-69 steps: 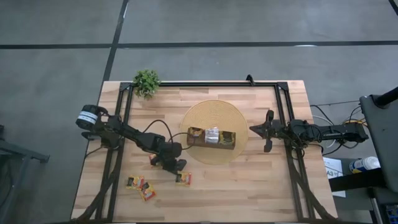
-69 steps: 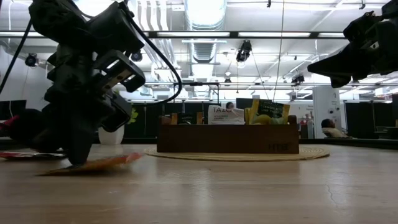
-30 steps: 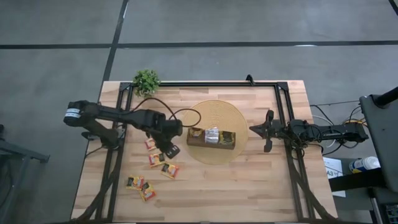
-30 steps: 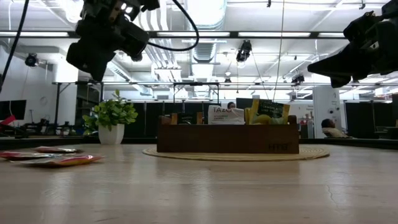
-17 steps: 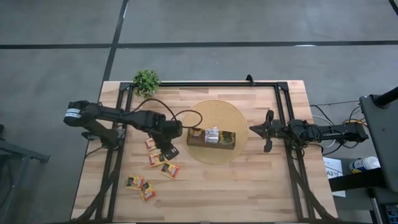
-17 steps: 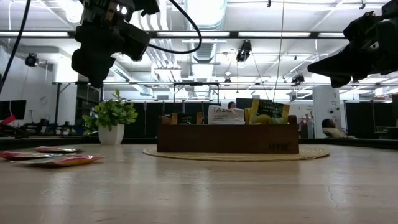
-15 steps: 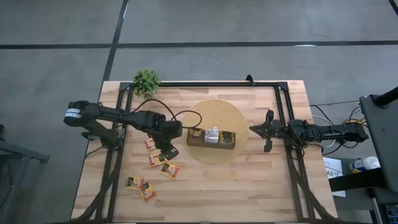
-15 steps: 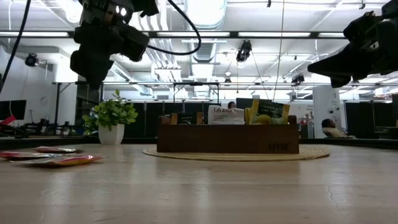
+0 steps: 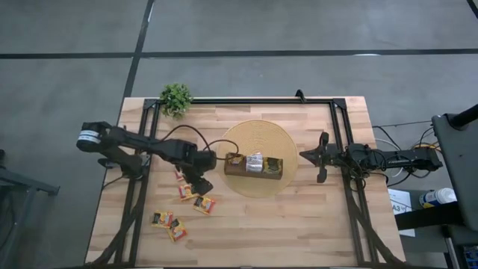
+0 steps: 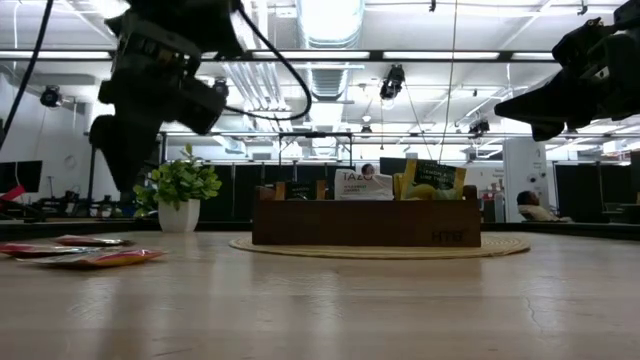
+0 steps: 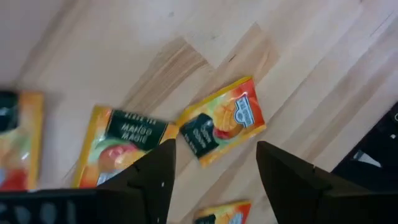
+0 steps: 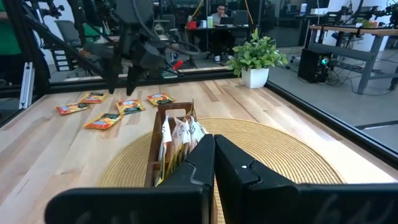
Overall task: Pick & Place Tea
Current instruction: Put the orange tea bag into the left section of the wooden organizer
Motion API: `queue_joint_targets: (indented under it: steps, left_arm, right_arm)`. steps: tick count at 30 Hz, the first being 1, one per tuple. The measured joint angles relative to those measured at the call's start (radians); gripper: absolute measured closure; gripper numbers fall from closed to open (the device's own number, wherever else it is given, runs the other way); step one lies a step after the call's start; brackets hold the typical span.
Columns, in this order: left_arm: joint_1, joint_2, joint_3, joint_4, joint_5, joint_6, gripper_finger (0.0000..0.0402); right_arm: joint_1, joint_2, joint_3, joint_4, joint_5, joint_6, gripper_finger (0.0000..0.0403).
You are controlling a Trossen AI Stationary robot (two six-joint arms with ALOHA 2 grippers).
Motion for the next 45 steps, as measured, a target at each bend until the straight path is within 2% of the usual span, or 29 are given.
queue_joint_targets:
  steps: [4,13,23,35,45]
  left_arm:
    - [0.008,0.0,-0.07,0.095,0.039,0.016,0.0184]
    - [0.02,0.0,-0.15,0.165,0.069,0.081,0.0184]
    - [0.021,0.02,-0.153,0.213,0.142,0.133,0.0184]
    - [0.025,0.125,-0.153,0.236,0.128,0.195,0.0186]
    - [0.024,0.143,-0.152,0.258,0.147,0.207,0.0204]
  right_arm:
    - [0.0,0.0,0.0,0.0,0.0,0.0,0.0394]
    - [0.0,0.0,0.0,0.0,0.0,0.0,0.0394]
    - [0.0,0.0,0.0,0.0,0.0,0.0,0.0394]
    - [0.0,0.0,0.0,0.0,0.0,0.0,0.0394]
    - [0.0,0.0,0.0,0.0,0.0,0.0,0.0394]
